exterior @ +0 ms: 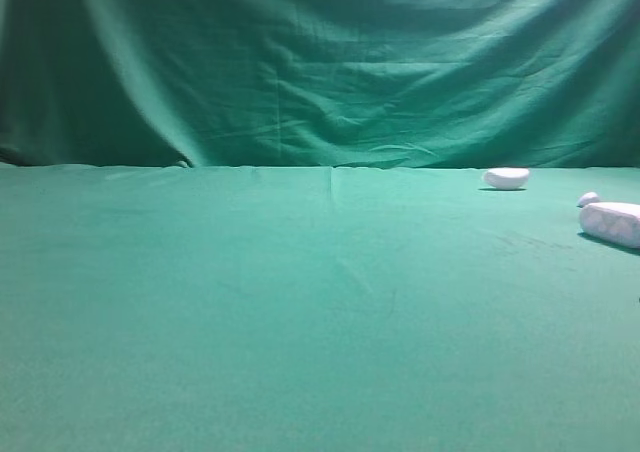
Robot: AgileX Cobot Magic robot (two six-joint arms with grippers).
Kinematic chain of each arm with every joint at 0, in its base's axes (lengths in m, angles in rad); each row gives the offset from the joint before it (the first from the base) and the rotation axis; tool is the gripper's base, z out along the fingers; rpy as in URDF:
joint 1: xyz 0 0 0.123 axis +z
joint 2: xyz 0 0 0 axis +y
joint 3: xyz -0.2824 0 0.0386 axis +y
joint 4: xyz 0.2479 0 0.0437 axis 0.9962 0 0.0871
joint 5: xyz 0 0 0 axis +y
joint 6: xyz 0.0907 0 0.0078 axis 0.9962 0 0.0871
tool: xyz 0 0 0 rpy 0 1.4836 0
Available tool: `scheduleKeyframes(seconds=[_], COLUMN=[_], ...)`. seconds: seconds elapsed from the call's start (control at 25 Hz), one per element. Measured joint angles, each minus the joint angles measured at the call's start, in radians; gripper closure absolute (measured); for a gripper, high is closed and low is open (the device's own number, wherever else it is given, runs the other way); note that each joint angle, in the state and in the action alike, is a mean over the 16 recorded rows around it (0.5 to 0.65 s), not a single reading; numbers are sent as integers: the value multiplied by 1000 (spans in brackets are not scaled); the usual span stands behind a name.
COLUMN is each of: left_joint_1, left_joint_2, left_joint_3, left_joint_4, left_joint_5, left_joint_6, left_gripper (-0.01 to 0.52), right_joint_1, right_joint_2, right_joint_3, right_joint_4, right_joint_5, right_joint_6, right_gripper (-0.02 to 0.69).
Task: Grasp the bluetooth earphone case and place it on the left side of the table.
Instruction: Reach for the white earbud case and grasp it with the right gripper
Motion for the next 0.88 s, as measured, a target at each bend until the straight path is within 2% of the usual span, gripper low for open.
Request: scheduleKeyframes(seconds=[0.2,0.36,0.6,0.88], left_joint_1=[0,0,0,0], left_joint_2=[0,0,0,0], left_joint_3=[0,0,0,0], left_joint_4=[0,0,0,0], left_joint_5=[0,0,0,0], left_joint_6=[0,0,0,0], left_gripper=[514,514,514,514], right_joint_1=[1,1,1,8], right_joint_2=[121,195,261,283], right_joint_3=[-30,-56,-97,-212], right_joint_4=[-4,-4,-5,1], right_joint_5=[-74,-105,-112,-16], right_joint_6=[2,3,4,5], right_gripper=[200,152,223,315])
